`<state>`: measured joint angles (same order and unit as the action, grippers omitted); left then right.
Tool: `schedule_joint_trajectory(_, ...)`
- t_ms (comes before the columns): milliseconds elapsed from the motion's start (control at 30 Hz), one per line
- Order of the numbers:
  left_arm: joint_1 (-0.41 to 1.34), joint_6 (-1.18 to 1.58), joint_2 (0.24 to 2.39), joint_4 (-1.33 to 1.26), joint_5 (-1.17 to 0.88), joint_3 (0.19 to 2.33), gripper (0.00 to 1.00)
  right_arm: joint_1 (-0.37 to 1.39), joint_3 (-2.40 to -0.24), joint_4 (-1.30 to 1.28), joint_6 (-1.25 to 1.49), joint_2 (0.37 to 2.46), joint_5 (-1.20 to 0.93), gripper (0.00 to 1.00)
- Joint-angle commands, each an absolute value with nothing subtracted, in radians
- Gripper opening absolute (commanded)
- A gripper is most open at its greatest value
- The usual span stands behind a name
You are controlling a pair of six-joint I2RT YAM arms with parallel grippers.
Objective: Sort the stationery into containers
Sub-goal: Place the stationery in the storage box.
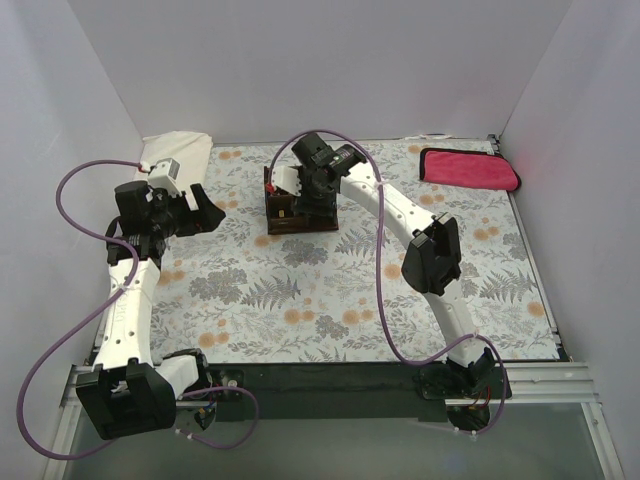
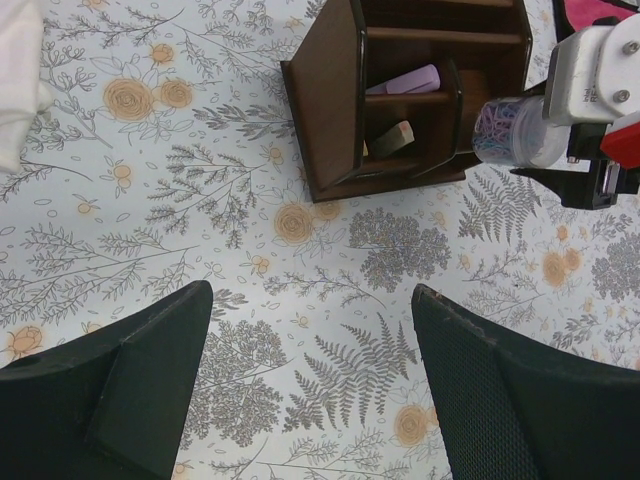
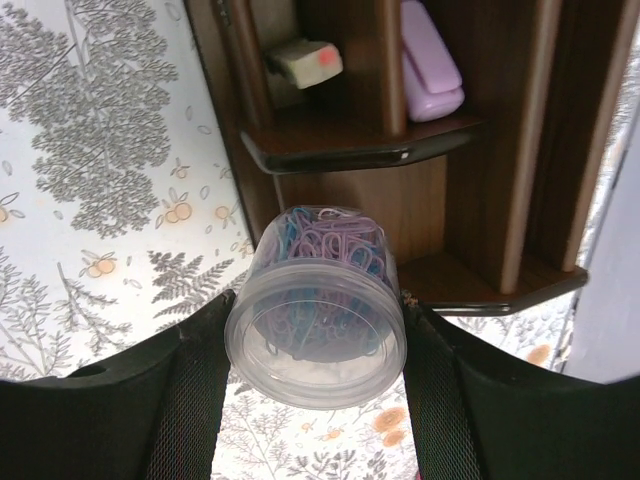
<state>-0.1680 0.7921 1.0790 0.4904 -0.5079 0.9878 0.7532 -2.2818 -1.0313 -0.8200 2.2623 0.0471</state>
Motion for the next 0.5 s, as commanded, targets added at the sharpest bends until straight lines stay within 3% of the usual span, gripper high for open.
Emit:
schedule_joint_trajectory(0,-0.167,0.781,1.055,0.503,-0.500,0.973,0.79,0.756,-2.335,-0.954,-0.874,2.244,0.084,0.01)
schedule_joint_trajectory(467,-0.167,0.779,1.086,0.495,-0.502,0.985,0.79,0.755,-2.336,-0.891,-0.925,2.315,0.110,0.01)
